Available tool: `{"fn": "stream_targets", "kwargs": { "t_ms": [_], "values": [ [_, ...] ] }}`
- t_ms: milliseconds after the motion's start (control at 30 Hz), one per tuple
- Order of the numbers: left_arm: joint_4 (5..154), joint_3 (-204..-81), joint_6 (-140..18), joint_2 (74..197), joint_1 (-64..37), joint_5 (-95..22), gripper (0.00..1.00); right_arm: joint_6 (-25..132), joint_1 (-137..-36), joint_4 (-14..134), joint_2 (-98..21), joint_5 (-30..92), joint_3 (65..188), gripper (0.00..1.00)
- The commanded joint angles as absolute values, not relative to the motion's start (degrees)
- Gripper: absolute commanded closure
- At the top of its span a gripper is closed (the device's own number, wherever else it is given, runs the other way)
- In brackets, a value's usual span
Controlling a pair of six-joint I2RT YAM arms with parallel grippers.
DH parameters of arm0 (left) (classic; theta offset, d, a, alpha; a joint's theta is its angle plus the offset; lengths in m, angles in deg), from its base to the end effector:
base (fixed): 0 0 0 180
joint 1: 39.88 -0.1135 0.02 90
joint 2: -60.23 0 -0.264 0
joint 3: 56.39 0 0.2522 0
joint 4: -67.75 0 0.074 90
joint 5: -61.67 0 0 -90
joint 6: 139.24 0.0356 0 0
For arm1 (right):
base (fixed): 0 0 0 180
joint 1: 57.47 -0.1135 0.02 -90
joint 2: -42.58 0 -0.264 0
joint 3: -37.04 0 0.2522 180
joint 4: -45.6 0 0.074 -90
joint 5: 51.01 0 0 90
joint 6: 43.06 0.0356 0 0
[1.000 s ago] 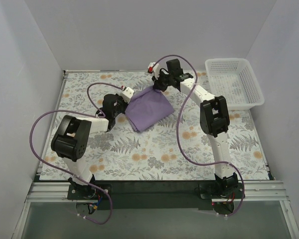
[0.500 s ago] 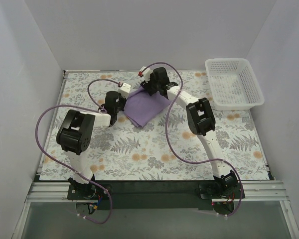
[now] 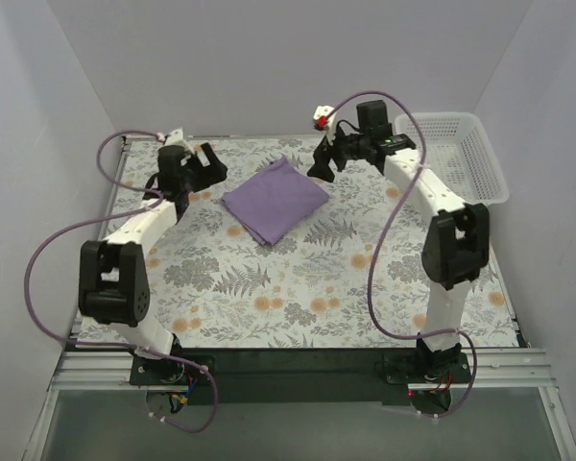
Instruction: Fold and stack the t-shirts
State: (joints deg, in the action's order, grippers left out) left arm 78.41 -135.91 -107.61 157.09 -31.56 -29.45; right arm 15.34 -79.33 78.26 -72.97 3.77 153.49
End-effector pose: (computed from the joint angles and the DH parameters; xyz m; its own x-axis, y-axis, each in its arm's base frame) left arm 0.3848 -0.0570 0.2490 -0.3813 -0.8046 -0.4552 -0.3107 0.5753 -0.7566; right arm 0.4320 0.1954 0.3014 -0.0182 -0.4685 -0.8833 -0.9027 0.3876 -0.1870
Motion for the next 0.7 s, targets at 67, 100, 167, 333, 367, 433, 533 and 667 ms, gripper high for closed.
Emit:
{"fn": "stream_targets", "kwargs": {
  "t_ms": [67, 100, 167, 333, 367, 433, 533, 667],
  "values": [
    [78.5, -118.5, -133.9, 150.4, -35.9, -54.6, 0.16, 8.2, -79.0, 96.7, -58.0, -19.8, 137.3, 0.27],
    [77.1, -116.8, -137.4, 150.9, -35.8, -55.8, 0.19, 7.2, -79.0, 96.7, -53.6, -17.8, 134.1, 0.28],
    [74.2, -113.9, -139.8, 152.9, -35.3, -55.3, 0.20, 4.1, -78.1, 95.6, -46.7, -15.7, 124.4, 0.27],
    [74.2, -116.0, -141.3, 157.5, -33.7, -49.2, 0.21, 2.6, -73.9, 90.2, -36.7, -14.9, 108.8, 0.19],
    [75.5, -117.1, -141.4, 158.5, -33.6, -47.9, 0.21, 2.7, -71.9, 88.3, -35.0, -15.8, 107.1, 0.18],
    [79.2, -119.3, -142.1, 161.5, -32.8, -44.8, 0.21, 2.6, -70.2, 87.1, -33.9, -18.4, 104.5, 0.17],
    [83.0, -122.8, -143.7, 165.7, -31.4, -42.4, 0.29, 2.6, -68.0, 86.2, -33.2, -19.5, 103.2, 0.17],
    [89.6, -129.4, -145.4, 172.5, -30.5, -39.4, 0.46, 2.6, -65.6, 86.2, -33.1, -21.5, 102.7, 0.16]
  ]
}}
